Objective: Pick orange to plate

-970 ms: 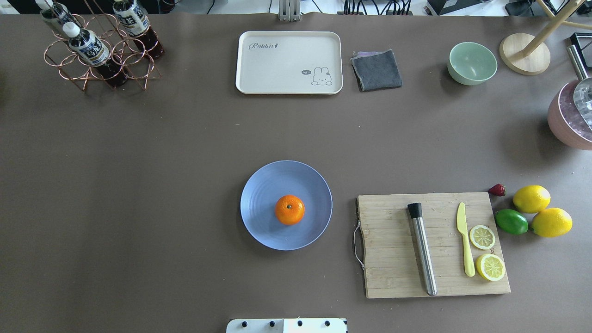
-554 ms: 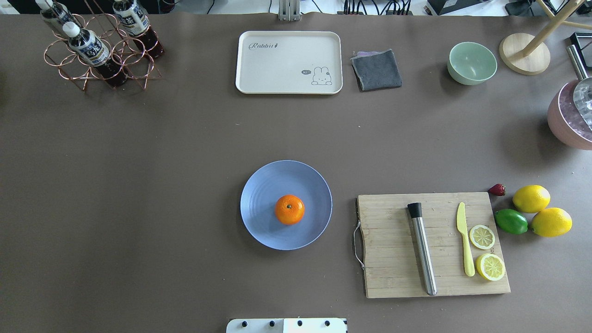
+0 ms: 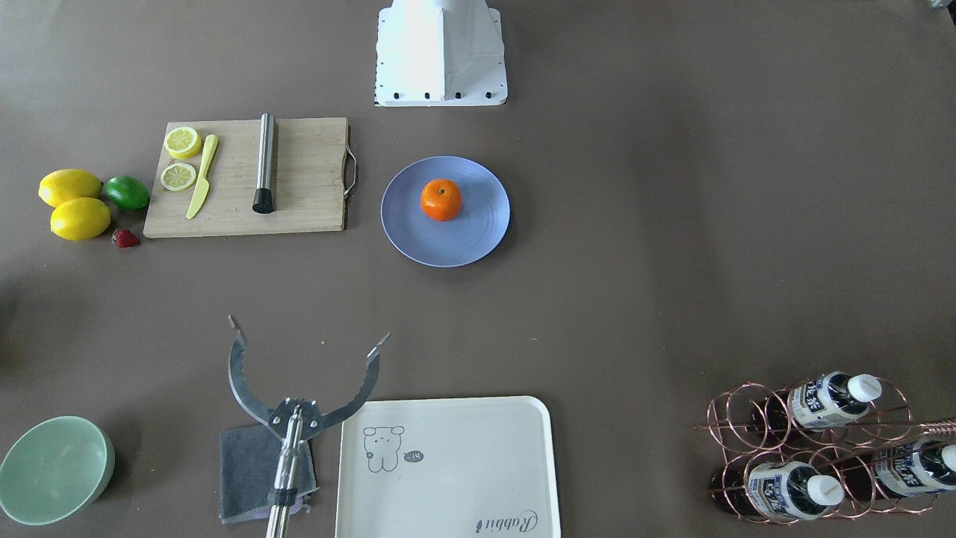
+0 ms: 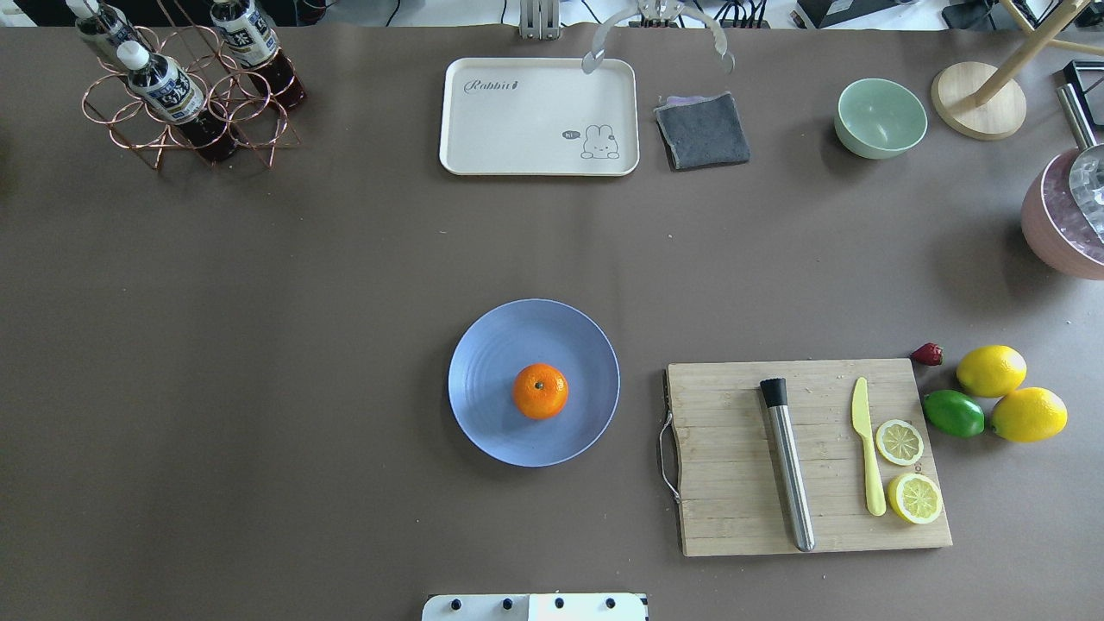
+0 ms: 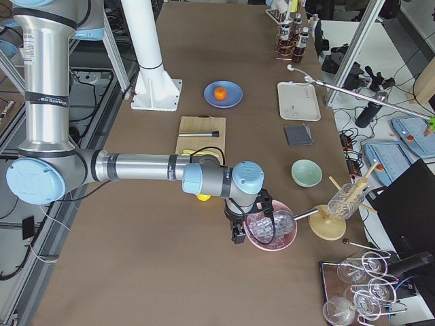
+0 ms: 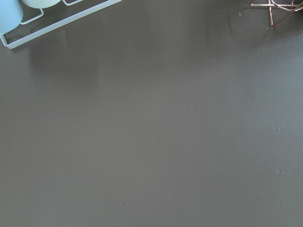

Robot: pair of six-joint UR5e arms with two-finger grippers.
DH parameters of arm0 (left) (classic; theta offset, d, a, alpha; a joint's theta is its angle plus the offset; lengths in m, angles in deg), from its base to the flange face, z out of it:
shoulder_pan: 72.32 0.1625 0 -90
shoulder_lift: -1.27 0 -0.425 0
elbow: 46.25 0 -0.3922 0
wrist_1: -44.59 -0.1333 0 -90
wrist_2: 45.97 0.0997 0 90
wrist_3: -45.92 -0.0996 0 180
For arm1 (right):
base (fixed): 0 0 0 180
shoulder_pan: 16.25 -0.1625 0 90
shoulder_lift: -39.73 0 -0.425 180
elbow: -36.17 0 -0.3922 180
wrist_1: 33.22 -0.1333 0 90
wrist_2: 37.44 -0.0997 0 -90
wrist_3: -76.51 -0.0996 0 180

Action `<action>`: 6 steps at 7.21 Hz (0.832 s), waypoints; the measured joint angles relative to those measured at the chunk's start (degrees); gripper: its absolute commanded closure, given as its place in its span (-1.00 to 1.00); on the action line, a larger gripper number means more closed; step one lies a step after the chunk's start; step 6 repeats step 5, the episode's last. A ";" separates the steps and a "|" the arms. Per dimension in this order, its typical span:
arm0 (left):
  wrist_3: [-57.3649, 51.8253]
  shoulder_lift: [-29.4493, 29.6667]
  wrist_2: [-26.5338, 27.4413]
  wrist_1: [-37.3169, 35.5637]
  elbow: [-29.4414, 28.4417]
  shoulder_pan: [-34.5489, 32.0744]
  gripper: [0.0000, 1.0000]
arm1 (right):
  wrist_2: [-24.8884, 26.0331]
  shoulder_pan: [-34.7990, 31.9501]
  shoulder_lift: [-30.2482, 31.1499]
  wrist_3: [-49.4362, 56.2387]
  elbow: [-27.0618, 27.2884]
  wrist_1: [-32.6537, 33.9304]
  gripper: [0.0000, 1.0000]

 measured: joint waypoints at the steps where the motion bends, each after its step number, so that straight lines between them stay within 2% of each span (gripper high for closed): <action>1: -0.02 -0.07 0.10 0.00 0.01 -0.03 -0.95 | -0.14 0.00 0.00 -0.19 0.04 0.01 -1.00; 6: -0.03 -0.23 0.29 0.00 -0.31 -0.03 -0.95 | -0.39 0.00 -0.34 -0.45 0.19 0.19 -1.00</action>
